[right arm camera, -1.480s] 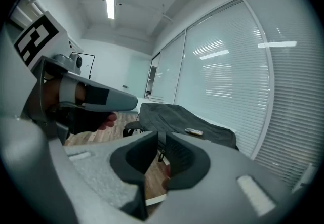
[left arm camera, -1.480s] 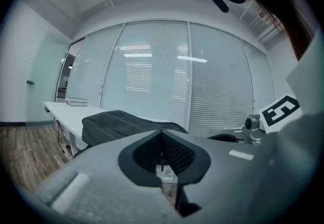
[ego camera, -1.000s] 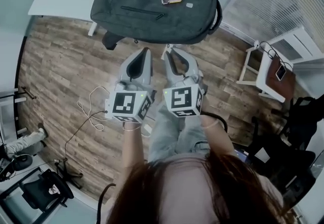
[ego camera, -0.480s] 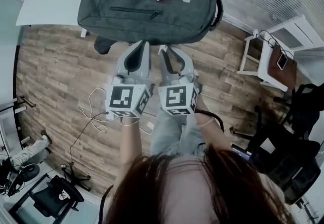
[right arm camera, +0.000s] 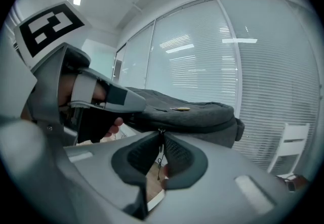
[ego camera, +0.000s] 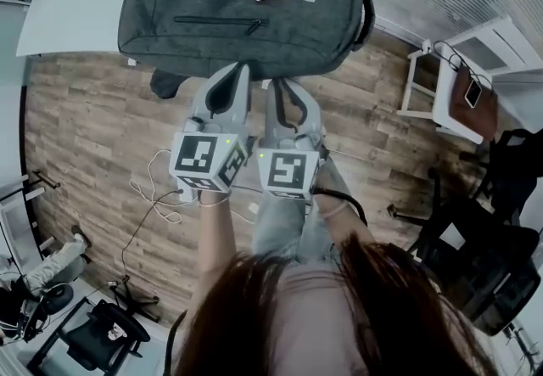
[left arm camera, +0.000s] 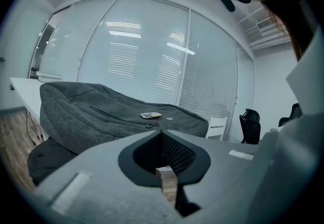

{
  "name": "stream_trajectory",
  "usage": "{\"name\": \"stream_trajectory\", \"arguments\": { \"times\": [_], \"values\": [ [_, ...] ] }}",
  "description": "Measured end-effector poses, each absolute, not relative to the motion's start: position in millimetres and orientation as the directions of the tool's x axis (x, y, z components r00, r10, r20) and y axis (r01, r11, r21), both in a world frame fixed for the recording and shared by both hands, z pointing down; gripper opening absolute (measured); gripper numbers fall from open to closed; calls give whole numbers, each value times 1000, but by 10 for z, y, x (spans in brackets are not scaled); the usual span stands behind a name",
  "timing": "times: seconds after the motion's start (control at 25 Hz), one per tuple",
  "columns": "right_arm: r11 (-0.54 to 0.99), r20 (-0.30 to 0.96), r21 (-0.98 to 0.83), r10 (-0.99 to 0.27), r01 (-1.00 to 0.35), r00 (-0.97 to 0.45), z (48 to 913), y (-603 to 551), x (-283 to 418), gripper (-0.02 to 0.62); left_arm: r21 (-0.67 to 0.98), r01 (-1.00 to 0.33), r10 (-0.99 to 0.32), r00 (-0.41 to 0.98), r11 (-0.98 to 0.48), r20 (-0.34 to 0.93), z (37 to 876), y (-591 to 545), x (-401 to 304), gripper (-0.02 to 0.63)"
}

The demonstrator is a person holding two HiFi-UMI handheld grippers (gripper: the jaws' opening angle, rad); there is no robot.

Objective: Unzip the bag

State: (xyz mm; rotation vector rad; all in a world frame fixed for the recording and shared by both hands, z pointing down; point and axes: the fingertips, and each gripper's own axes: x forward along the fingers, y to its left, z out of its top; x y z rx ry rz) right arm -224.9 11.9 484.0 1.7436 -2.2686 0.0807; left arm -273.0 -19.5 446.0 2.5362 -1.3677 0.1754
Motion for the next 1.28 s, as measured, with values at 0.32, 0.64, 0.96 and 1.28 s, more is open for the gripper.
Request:
{"name": "stream_trajectory", "arguments": {
  "times": [0.32, 0.64, 0.96, 1.28],
  "values": [
    [302, 288, 194, -927, -933, -240, 4881, 198, -2190, 11, 178, -850, -801, 527, -496, 283, 4598, -238, -2706, 3],
    [334, 340, 231, -908, -914, -246, 4870, 219, -2092, 9, 173, -864, -799, 503, -472, 330, 4648, -267, -2701, 3],
    [346, 364, 230, -897, -909, -250, 4862, 204, -1946, 9, 162, -881, -811, 472, -444, 345, 4670, -275, -2713, 3],
    [354, 364, 231, -895, -906, -257, 4872, 194, -1792, 9, 160, -897, -825, 442, -412, 352, 4679, -274, -2715, 3]
  ]
}}
